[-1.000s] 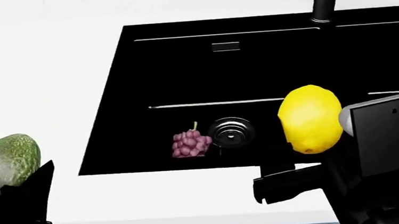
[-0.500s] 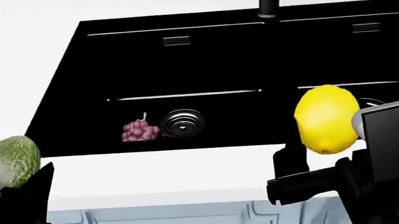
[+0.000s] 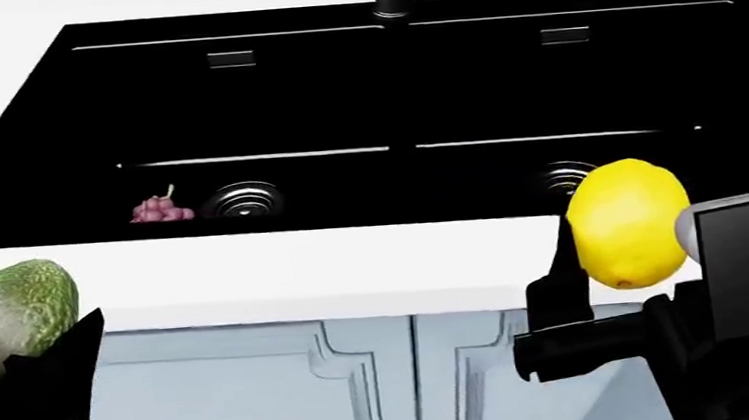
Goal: There is a mixed pile of frozen fruits and vegetables on the counter. Locate all the frozen vegetables and place the items in a bowl on the counter. Take all the frozen fruits and defrost them in a running sink.
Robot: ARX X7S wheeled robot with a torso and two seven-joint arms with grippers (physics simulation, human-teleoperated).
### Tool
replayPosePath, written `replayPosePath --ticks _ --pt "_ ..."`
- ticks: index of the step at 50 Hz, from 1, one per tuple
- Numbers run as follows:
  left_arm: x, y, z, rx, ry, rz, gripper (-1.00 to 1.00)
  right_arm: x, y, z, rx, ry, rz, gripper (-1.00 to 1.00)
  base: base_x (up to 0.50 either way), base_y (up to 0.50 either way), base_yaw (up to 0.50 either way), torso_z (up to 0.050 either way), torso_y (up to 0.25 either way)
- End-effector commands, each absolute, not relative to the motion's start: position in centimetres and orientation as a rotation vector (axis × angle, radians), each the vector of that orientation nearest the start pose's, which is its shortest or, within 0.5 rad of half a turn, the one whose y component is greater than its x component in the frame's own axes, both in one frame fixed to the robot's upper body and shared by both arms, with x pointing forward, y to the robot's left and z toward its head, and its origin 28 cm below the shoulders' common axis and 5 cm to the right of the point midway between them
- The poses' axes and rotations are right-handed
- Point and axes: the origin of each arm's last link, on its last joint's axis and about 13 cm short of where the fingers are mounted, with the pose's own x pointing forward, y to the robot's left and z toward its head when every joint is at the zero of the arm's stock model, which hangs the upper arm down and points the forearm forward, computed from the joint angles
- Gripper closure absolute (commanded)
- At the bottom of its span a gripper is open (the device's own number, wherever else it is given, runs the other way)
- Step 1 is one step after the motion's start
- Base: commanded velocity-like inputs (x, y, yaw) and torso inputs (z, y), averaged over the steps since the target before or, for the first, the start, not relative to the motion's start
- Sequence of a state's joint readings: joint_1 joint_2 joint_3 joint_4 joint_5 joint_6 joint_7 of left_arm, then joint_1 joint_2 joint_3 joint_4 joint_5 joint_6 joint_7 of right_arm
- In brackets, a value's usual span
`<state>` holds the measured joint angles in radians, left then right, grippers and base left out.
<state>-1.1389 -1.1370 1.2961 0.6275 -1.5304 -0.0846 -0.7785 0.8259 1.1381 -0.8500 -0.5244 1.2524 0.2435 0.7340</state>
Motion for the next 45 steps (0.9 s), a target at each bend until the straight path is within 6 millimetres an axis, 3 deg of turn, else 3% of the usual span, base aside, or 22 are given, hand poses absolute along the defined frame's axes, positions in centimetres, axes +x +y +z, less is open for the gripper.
replayPosePath --ticks 1,45 --pt "20.54 23.47 21.74 -0.064 0.125 -0.332 1.00 22.52 -16.18 20.81 -0.137 -0.034 0.114 1.00 -0.15 -0.50 0.00 0.000 0.000" --pt "20.36 23.63 21.62 -0.058 0.120 -0.324 1.00 22.36 -16.66 20.38 -0.136 -0.034 0.092 1.00 -0.10 -0.50 0.00 0.000 0.000"
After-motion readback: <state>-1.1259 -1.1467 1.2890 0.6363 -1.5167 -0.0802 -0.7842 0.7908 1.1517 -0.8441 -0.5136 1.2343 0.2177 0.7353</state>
